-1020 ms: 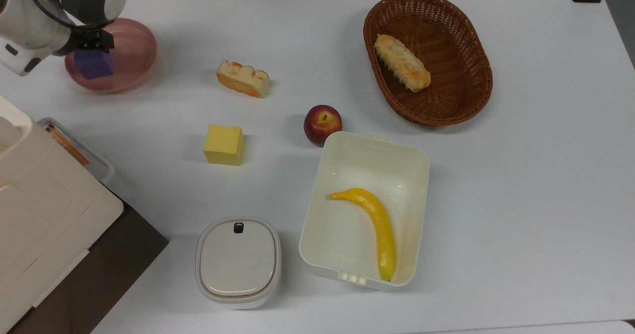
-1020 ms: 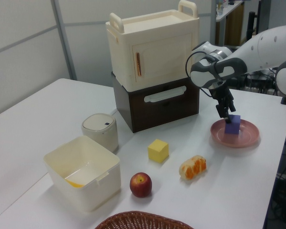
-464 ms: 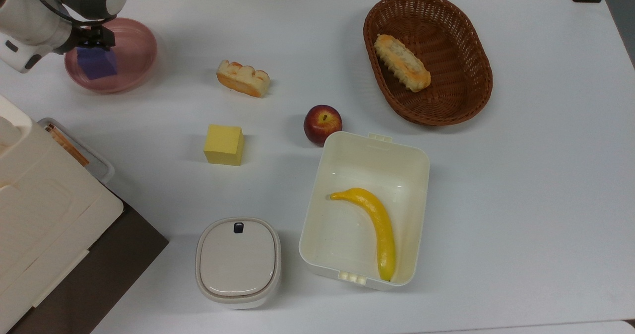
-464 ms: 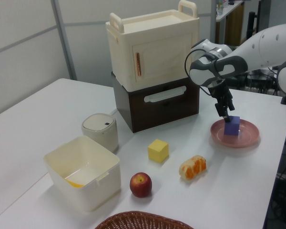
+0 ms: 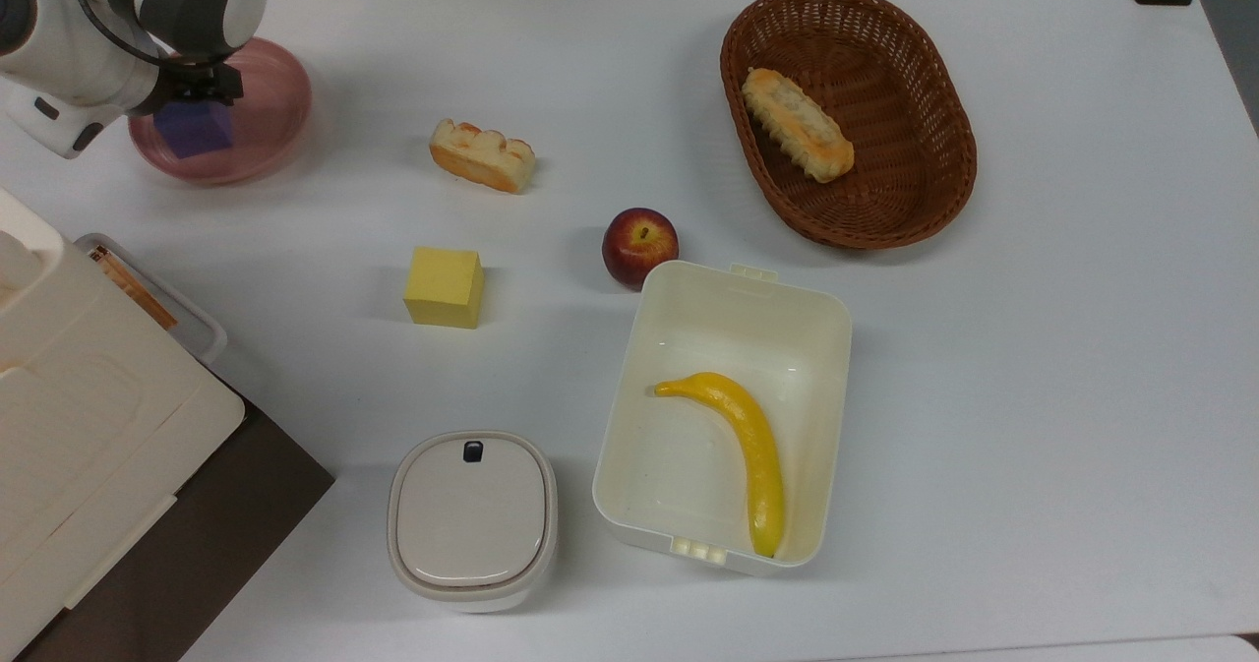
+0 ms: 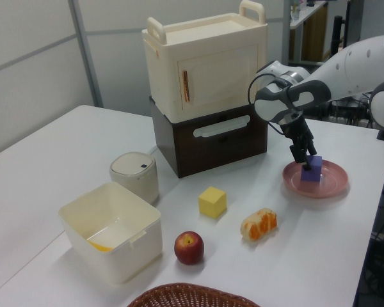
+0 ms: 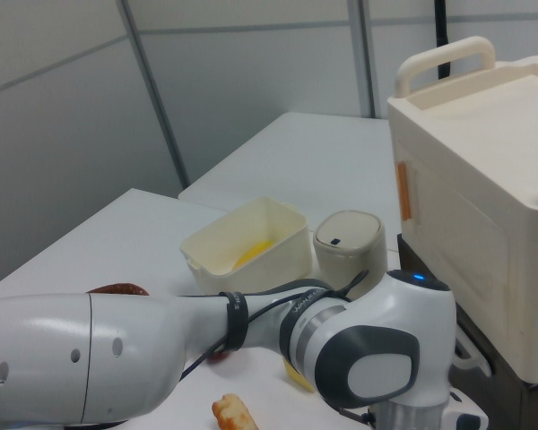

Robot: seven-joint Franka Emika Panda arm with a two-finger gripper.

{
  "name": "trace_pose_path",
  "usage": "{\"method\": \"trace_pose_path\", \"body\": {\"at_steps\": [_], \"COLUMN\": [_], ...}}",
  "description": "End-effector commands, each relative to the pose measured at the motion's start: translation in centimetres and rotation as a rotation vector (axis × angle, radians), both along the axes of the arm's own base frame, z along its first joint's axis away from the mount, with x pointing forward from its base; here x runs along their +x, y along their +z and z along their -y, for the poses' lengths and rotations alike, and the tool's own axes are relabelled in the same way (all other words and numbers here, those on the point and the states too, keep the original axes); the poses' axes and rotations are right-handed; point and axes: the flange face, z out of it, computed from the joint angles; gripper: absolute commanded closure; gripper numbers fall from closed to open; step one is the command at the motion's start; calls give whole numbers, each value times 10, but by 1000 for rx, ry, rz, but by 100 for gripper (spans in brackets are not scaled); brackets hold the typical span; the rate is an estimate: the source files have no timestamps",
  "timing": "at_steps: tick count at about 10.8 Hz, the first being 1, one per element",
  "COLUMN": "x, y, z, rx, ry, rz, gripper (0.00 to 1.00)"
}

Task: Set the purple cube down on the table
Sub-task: 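Carry the purple cube off the plate and lower it beside the yellow cube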

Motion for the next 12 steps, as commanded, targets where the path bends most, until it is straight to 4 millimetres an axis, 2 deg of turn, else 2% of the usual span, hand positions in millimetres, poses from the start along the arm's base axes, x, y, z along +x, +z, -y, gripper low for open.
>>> {"method": "trace_pose_path", "body": {"at_steps": [1,2,3,4,6,9,10,12], "x": [5,8,8,6,15,40,54,70], "y": [2,3,10,18,48,75,84,100], "z": [-16,-22,-23,-27,-50,-109,-135,-174], "rx": [-15,-15,-17,-11,-11,-51,-52,6], "ry": [14,23,23,18,36,31,13,-56], "rz": [-11,-14,-9,-18,-12,18,54,126], "gripper": [41,62,73,74,74,74,74,73]}}
